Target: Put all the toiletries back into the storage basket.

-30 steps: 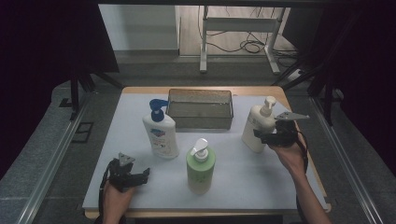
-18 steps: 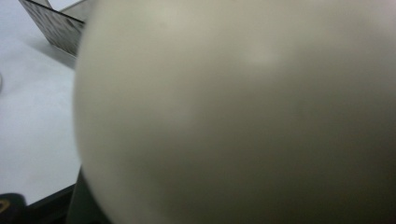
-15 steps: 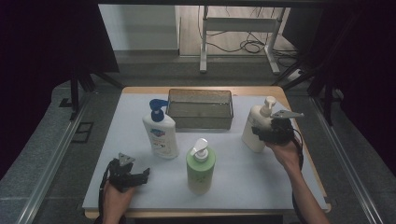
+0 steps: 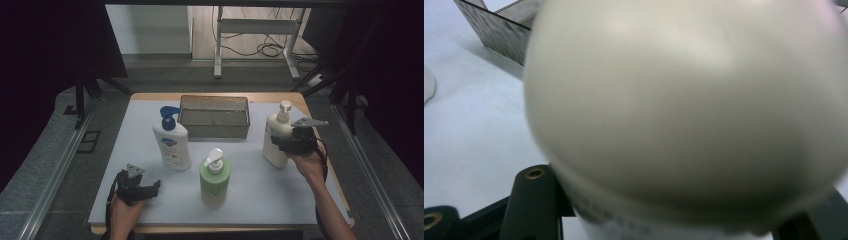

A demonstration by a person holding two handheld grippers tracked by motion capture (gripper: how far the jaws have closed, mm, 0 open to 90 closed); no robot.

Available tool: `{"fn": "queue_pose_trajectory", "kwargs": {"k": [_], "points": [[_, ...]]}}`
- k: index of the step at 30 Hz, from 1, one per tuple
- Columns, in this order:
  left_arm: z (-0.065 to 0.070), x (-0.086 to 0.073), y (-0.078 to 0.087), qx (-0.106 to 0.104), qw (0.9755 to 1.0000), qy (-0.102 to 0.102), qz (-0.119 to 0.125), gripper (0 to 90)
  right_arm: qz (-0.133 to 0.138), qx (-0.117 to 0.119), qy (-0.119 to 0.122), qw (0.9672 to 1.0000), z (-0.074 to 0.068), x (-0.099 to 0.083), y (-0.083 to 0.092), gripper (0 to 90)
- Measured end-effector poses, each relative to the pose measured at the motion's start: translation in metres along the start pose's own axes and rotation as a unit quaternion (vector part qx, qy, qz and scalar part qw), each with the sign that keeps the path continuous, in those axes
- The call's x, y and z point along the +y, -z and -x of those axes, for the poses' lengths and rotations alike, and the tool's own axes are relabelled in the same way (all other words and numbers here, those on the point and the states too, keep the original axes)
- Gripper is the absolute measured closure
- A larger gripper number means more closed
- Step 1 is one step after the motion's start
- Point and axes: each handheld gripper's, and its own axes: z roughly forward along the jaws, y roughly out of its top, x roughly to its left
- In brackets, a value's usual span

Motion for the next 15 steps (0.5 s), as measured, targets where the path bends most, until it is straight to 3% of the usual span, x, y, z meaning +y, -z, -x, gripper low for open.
{"fn": "queue_pose_trajectory", "kwargs": {"k": [15], "points": [[0.0,0.0,0.0,0.0,1.0,0.0,0.0,11.6,0.009,0.012,0.008,0.9999,-0.01,0.019,0.012,39.0]]}}
